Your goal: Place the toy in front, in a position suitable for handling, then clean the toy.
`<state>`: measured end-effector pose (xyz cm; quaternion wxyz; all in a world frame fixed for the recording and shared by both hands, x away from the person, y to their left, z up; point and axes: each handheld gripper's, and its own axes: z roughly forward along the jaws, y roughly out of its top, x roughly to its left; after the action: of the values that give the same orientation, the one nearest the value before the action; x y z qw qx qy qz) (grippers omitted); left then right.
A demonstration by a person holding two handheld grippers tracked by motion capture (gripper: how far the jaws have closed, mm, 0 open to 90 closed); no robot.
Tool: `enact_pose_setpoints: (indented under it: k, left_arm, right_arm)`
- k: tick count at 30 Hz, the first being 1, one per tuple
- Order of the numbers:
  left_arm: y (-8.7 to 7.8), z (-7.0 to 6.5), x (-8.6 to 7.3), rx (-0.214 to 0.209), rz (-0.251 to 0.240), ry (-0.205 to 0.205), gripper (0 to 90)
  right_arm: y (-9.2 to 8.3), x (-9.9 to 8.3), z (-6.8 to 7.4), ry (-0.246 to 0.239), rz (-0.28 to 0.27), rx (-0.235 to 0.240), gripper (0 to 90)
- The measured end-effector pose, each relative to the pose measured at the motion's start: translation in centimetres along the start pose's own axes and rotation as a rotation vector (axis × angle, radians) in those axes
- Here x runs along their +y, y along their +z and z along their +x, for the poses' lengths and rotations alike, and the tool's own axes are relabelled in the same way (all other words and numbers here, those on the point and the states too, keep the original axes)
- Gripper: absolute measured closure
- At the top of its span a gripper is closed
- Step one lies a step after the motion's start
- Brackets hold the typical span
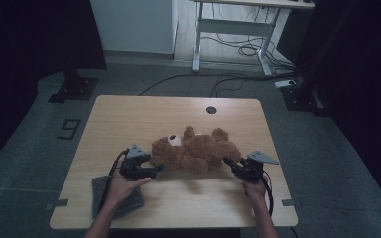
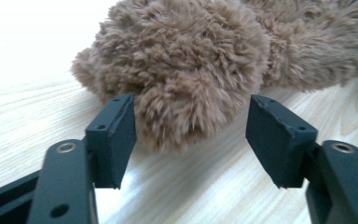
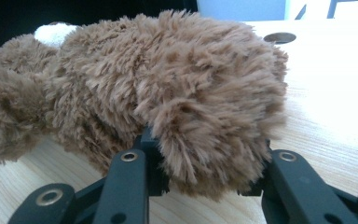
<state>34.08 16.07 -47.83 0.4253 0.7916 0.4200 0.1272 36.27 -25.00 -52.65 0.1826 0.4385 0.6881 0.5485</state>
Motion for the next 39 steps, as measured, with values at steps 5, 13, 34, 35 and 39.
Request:
enact_pose_setpoints:
  k: [5,13,34,35,39]
  left_arm:
    - [-1.5,0.2,-0.9,0.003,-0.028,-0.016,32.1]
    - [-3.3,1.2,-3.0,0.023,-0.041,-0.028,31.6]
    - [-5.3,2.3,-6.0,0.083,0.007,-0.061,25.2]
    - [-5.3,2.3,-6.0,0.083,0.007,-0.061,25.2]
    - [-5.4,2.5,-6.5,0.07,0.012,-0.081,24.6]
  right_arm:
    - [-0.1,-0.3,0.0,0.004,0.007,0.004,62.7]
    - [-0.3,-0.5,0.0,0.013,0.014,0.014,62.1]
    - [-0.1,-0.8,-0.1,0.022,0.031,0.021,61.1]
    - [-0.1,-0.8,-0.1,0.022,0.031,0.021,61.1]
    - [-0.1,-0.8,-0.1,0.022,0.033,0.022,61.1]
